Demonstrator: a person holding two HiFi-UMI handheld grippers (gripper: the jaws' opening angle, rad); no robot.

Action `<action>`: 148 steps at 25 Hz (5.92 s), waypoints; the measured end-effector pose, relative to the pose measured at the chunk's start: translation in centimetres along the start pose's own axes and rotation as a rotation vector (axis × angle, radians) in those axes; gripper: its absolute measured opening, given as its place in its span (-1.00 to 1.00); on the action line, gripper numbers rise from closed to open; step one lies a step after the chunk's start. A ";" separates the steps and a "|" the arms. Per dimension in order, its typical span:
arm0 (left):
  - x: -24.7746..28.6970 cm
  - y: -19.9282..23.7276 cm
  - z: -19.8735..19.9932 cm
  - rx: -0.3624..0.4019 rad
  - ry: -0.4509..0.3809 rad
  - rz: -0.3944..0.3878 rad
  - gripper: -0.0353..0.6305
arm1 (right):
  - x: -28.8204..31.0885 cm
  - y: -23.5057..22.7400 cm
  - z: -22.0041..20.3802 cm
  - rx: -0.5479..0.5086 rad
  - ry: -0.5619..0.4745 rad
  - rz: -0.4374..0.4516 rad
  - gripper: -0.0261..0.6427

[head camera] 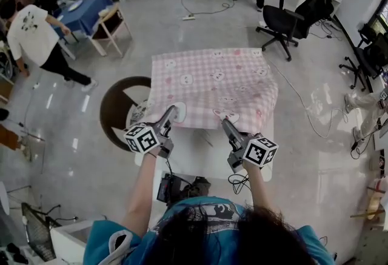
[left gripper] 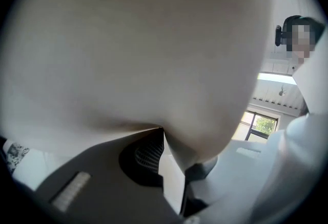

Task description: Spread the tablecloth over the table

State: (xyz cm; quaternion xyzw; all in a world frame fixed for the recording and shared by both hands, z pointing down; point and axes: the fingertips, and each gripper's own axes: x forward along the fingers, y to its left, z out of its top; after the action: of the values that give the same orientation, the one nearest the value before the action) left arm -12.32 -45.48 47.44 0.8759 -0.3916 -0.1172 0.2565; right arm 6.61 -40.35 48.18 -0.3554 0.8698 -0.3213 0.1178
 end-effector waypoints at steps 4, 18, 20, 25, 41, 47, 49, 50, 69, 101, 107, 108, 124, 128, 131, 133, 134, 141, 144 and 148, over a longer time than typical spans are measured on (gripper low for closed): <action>-0.9 -0.6 -1.9 -0.016 0.028 0.008 -0.73 | -1.7 -0.7 -2.3 0.085 0.009 -0.017 -0.78; -7.7 2.3 -9.7 -0.120 0.159 0.134 -0.72 | -6.4 -2.1 -12.7 0.427 0.026 -0.103 -0.63; -8.7 2.8 -11.0 -0.146 0.176 0.151 -0.72 | -7.1 -2.3 -13.7 0.422 0.036 -0.131 -0.69; -11.0 4.0 -14.2 -0.222 0.244 0.190 -0.73 | -7.7 -1.8 -16.1 0.412 0.076 -0.161 -0.75; -15.2 6.5 -20.2 -0.247 0.415 0.347 -0.70 | -8.8 -0.9 -21.9 0.407 0.226 -0.246 -0.85; -16.4 8.0 -22.2 -0.206 0.506 0.444 -0.66 | -9.0 -1.1 -24.4 0.425 0.266 -0.288 -0.88; -17.0 8.5 -23.0 -0.213 0.515 0.475 -0.64 | -9.3 -1.3 -25.5 0.441 0.276 -0.310 -0.87; -17.2 8.6 -23.3 -0.215 0.516 0.489 -0.63 | -9.4 -1.5 -26.0 0.447 0.284 -0.321 -0.87; -18.6 7.2 -22.3 -0.190 0.440 0.562 -0.27 | -9.8 -1.3 -25.3 0.411 0.338 -0.263 -0.61; -18.4 -12.9 -12.5 0.139 0.212 0.200 -0.36 | -13.1 9.7 -15.1 -0.027 0.223 -0.044 -0.64; -20.6 -15.7 -11.8 0.232 0.219 0.119 -0.42 | -13.2 13.6 -15.3 -0.095 0.195 -0.036 -0.64; -21.2 -16.1 -11.8 0.237 0.216 0.103 -0.43 | -13.2 14.5 -15.7 -0.103 0.190 -0.037 -0.64; -27.4 -22.0 -12.4 0.345 0.208 -0.078 -0.75 | -16.1 23.9 -19.5 -0.231 0.128 -0.074 -0.74; -28.8 -22.5 -12.7 0.359 0.202 -0.083 -0.85 | -16.6 25.4 -20.2 -0.254 0.115 -0.073 -0.76; -29.4 -22.8 -12.9 0.358 0.197 -0.095 -0.85 | -16.9 26.1 -20.3 -0.286 0.098 -0.076 -0.76; -29.6 -23.1 -12.9 0.363 0.197 -0.104 -0.85 | -17.0 26.4 -20.2 -0.300 0.084 -0.078 -0.80; -29.8 -23.2 -13.0 0.369 0.199 -0.107 -0.85 | -17.0 26.6 -20.2 -0.303 0.079 -0.076 -0.82; -30.8 -23.9 -13.6 0.396 0.220 -0.124 -0.85 | -17.0 28.0 -20.6 -0.325 0.063 -0.048 -0.91; -31.1 -24.2 -14.1 0.401 0.232 -0.137 -0.85 | -17.2 28.5 -21.0 -0.332 0.057 -0.042 -0.92; -31.2 -24.9 -14.4 0.405 0.235 -0.157 -0.85 | -17.7 28.8 -21.2 -0.348 0.058 -0.048 -0.92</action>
State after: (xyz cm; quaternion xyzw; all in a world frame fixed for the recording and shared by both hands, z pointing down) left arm -11.65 -3.03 46.19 0.9447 -0.3053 0.0469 0.1099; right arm -5.43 -2.40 45.51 -0.3816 0.9066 -0.1789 0.0218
